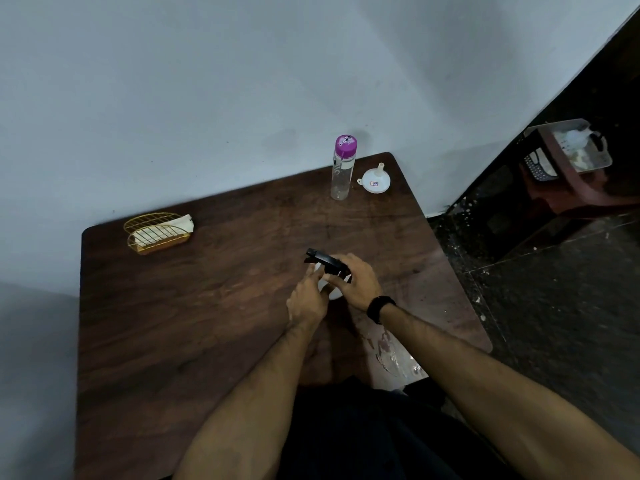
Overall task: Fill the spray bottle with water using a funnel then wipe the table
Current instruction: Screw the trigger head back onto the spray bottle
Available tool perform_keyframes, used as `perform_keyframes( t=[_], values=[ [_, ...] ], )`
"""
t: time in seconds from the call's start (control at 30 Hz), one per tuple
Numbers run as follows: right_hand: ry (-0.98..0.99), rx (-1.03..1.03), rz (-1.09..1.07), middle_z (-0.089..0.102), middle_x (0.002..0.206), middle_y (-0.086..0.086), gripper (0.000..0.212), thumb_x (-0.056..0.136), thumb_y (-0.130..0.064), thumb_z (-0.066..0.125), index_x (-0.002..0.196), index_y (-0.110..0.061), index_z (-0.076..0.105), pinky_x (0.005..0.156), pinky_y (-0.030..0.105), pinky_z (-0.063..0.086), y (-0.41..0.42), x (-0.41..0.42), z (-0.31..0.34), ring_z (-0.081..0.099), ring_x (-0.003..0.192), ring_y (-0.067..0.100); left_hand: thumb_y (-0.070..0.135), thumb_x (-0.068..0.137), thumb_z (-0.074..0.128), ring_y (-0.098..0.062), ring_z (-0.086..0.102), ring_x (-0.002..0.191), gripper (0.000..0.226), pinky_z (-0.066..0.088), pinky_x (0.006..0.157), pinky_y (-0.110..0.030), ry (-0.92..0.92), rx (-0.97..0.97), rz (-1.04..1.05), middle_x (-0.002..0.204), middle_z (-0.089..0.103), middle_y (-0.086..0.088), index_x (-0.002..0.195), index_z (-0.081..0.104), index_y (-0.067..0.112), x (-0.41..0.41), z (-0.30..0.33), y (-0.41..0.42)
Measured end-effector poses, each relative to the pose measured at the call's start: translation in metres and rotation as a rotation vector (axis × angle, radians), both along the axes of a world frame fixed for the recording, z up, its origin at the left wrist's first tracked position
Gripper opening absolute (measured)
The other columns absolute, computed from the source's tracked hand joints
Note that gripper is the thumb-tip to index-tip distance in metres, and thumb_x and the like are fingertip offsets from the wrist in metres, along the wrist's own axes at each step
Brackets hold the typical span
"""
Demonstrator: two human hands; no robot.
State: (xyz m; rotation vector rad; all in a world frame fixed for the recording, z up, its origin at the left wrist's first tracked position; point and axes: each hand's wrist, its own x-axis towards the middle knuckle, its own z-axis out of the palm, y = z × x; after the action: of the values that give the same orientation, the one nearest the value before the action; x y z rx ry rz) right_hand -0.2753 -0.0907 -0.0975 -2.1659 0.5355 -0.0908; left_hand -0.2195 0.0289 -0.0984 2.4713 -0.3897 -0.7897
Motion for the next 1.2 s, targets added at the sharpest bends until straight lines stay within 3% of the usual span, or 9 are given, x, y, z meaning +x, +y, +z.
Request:
perform_keyframes(
  t=[0.1, 0.3, 0.4, 0.47, 0.6, 0.73, 0.9, 1.1, 1.2],
  values=[
    [0.053, -0.101, -0.004, 0.059, 0.105, -0.01, 0.031, 0.09, -0.045, 0.061, 0.116, -0.029, 0.058, 0.074, 0.035, 0.051, 0.004, 0.0, 0.003, 0.056, 0.087, 0.01, 0.033, 0.099, 0.051, -0.025, 0.054, 0.128, 0.049, 0.044, 0.099, -0.042, 0.007, -0.002, 0.035, 0.154, 0.041, 0.007, 0.148, 0.04, 0.03, -0.001, 0.003, -0.001],
    [0.139, -0.168, -0.07, 0.06, 0.106, -0.015, 0.024, 0.089, -0.048, 0.061, 0.104, -0.031, 0.052, 0.073, 0.031, 0.043, 0.013, 0.001, 0.009, 0.058, 0.091, 0.009, 0.028, 0.1, 0.049, -0.028, 0.05, 0.131, 0.052, 0.04, 0.102, -0.043, -0.003, 0.036, 0.06, 0.158, 0.034, 0.009, 0.15, 0.036, 0.033, -0.004, 0.006, -0.005],
    [0.151, -0.156, -0.044, 0.059, 0.101, -0.015, 0.023, 0.088, -0.047, 0.062, 0.099, -0.031, 0.049, 0.072, 0.034, 0.047, 0.01, 0.003, 0.011, 0.057, 0.089, 0.009, 0.027, 0.099, 0.052, -0.026, 0.048, 0.134, 0.055, 0.039, 0.105, -0.046, 0.003, 0.026, 0.026, 0.16, 0.03, 0.011, 0.15, 0.034, 0.035, -0.003, 0.002, -0.002],
    [0.136, -0.121, 0.0, 0.059, 0.102, -0.013, 0.023, 0.088, -0.046, 0.062, 0.101, -0.031, 0.05, 0.073, 0.034, 0.05, 0.005, 0.003, 0.011, 0.057, 0.089, 0.01, 0.028, 0.098, 0.054, -0.026, 0.049, 0.133, 0.055, 0.041, 0.103, -0.047, 0.01, 0.012, 0.026, 0.158, 0.035, 0.008, 0.149, 0.036, 0.035, -0.002, -0.001, -0.001],
    [0.119, -0.163, 0.129, 0.058, 0.109, -0.008, 0.037, 0.094, -0.049, 0.052, 0.126, -0.03, 0.05, 0.078, 0.039, 0.053, -0.004, -0.001, 0.01, 0.058, 0.093, 0.014, 0.032, 0.098, 0.053, -0.024, 0.047, 0.135, 0.054, 0.041, 0.102, -0.047, -0.003, 0.003, 0.011, 0.16, 0.03, 0.01, 0.149, 0.036, 0.036, -0.002, -0.007, -0.001],
    [0.164, -0.289, 0.093, 0.059, 0.112, -0.008, 0.033, 0.096, -0.045, 0.05, 0.124, -0.028, 0.049, 0.076, 0.038, 0.05, 0.001, -0.003, 0.01, 0.062, 0.094, 0.017, 0.034, 0.099, 0.051, -0.023, 0.045, 0.137, 0.053, 0.04, 0.105, -0.047, 0.005, -0.001, 0.043, 0.161, 0.027, 0.01, 0.15, 0.035, 0.036, -0.005, -0.008, -0.002],
    [0.179, -0.306, 0.039, 0.058, 0.113, -0.007, 0.03, 0.095, -0.048, 0.05, 0.116, -0.027, 0.046, 0.074, 0.041, 0.052, 0.009, -0.002, 0.009, 0.063, 0.089, 0.019, 0.032, 0.099, 0.049, -0.023, 0.049, 0.132, 0.053, 0.043, 0.103, -0.047, 0.001, 0.002, 0.06, 0.157, 0.035, 0.009, 0.15, 0.034, 0.037, -0.005, -0.007, -0.004],
    [0.116, -0.171, 0.048, 0.054, 0.105, -0.012, 0.022, 0.094, -0.046, 0.054, 0.106, -0.029, 0.048, 0.07, 0.034, 0.048, 0.005, -0.003, 0.013, 0.056, 0.088, 0.011, 0.024, 0.089, 0.067, -0.026, 0.049, 0.132, 0.066, 0.046, 0.102, -0.045, 0.076, -0.079, 0.078, 0.153, 0.041, 0.002, 0.148, 0.039, 0.031, -0.007, -0.007, -0.002],
    [0.092, -0.152, 0.087, 0.052, 0.097, -0.014, 0.023, 0.093, -0.049, 0.054, 0.102, -0.028, 0.05, 0.067, 0.029, 0.039, 0.0, -0.006, 0.014, 0.051, 0.083, 0.009, 0.033, 0.079, 0.077, -0.022, 0.045, 0.135, 0.082, 0.045, 0.104, -0.039, 0.098, -0.127, 0.01, 0.15, 0.044, 0.002, 0.15, 0.035, 0.032, -0.007, -0.011, 0.004]
  ],
)
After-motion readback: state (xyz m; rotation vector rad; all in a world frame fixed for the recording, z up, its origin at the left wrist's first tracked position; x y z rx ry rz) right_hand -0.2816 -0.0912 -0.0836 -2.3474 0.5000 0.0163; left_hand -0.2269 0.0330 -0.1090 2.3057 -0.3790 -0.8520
